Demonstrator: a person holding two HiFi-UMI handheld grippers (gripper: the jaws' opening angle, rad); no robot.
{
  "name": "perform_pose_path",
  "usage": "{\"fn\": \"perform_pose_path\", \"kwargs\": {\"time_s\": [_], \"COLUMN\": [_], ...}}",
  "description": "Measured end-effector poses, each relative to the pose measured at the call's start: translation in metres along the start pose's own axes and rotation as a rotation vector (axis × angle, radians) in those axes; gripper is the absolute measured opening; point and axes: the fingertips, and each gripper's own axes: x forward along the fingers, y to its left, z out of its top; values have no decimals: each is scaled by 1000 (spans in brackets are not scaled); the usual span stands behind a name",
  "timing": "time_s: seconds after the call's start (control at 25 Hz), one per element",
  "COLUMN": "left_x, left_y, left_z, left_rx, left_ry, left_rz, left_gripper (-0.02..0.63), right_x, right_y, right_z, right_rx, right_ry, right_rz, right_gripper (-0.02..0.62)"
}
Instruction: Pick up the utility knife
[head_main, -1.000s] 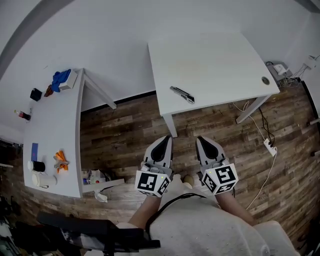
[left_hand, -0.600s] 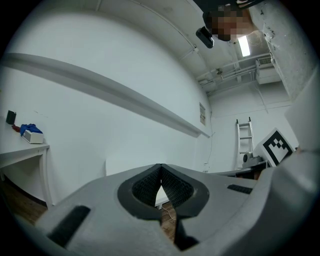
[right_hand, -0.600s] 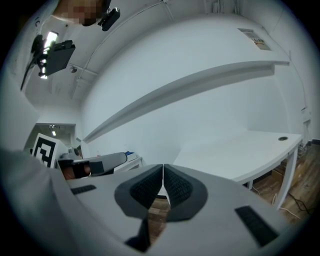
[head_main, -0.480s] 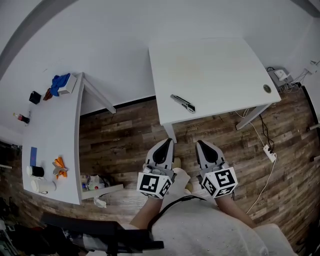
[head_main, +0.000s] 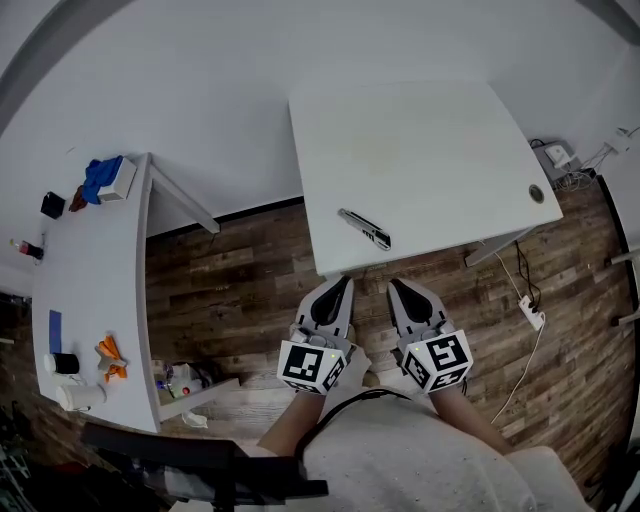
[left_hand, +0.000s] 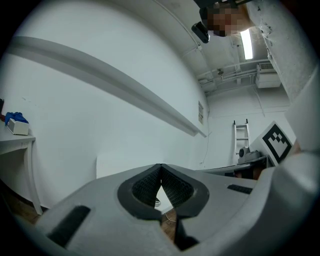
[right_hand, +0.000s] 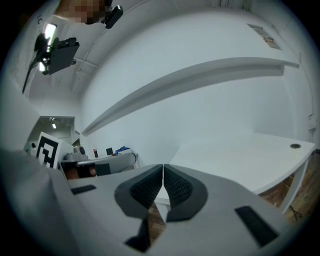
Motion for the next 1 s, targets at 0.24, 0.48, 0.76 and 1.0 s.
{"fn": "perform_pose_path", "kwargs": {"time_s": [0.24,0.48,0.76,1.0], "left_x": [31,60,70,80], "left_y": [31,51,70,77], "left_z": [-3,-9,-24,-29], "left_rx": [2,-13,-13,1], "left_ry": [20,36,62,58], "left_rz": [-23,-51,-47,-52], "left_gripper": [8,8,8,8], "right_x": [49,96,145,170], "right_y": [-15,-25,-51,-71], "right_z": [-7,-31,-53,-76], "right_rx": [-19,-89,-238,-286], "right_ry": [79,227,406,556], "right_rz": [22,78,116,139], "right_gripper": [9,9,84,138]}}
